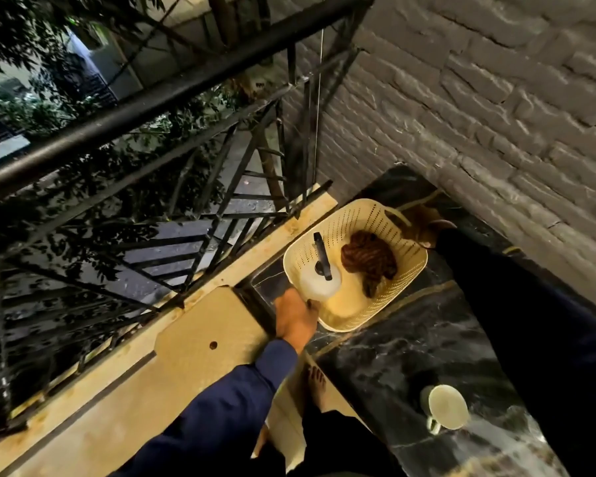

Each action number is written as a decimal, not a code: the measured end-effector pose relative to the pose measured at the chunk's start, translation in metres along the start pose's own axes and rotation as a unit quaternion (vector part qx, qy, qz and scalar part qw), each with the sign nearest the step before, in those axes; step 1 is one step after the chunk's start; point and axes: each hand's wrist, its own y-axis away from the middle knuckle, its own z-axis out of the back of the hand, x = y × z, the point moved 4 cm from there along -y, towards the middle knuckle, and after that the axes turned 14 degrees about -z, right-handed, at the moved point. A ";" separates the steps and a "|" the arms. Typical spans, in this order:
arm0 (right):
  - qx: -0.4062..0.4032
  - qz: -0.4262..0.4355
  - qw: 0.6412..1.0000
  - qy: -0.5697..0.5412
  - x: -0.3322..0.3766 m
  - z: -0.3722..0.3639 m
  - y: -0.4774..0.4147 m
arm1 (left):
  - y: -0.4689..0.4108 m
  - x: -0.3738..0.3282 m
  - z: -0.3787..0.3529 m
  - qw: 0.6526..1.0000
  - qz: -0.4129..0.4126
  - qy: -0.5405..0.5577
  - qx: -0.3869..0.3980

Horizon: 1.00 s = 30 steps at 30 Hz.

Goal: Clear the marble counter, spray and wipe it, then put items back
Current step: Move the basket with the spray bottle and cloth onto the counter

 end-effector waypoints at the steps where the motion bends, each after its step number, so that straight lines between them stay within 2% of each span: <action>1: 0.006 -0.009 1.000 0.013 -0.001 -0.001 0.003 | 0.001 0.000 0.000 1.000 0.000 -0.002 -0.002; 7: -0.004 -0.038 0.999 -0.005 0.003 -0.002 0.010 | 0.004 -0.008 0.001 1.000 -0.004 -0.015 -0.015; 14: -0.028 -0.004 1.000 -0.004 -0.007 -0.007 0.028 | -0.001 0.015 -0.004 1.000 -0.004 -0.013 0.018; 16: -0.027 0.015 0.999 -0.027 -0.013 -0.003 0.047 | 0.002 0.013 0.000 1.000 -0.018 0.002 0.001; 18: -0.060 0.033 0.998 -0.006 -0.027 0.001 0.062 | 0.011 0.000 0.009 0.997 -0.067 0.007 -0.042; 20: -0.098 0.015 0.995 0.022 -0.047 0.004 0.078 | 0.024 -0.018 0.022 0.983 -0.150 -0.020 -0.102; 25: -0.135 -0.059 0.989 0.002 -0.109 -0.002 0.150 | 0.061 -0.062 0.023 0.918 -0.370 -0.026 -0.141; 27: -0.195 -0.067 0.979 -0.009 -0.135 -0.006 0.182 | 0.074 -0.082 0.012 0.889 -0.447 -0.015 -0.098; 30: -0.230 -0.084 0.969 0.005 -0.176 -0.022 0.228 | 0.090 -0.103 -0.020 0.873 -0.484 0.012 0.063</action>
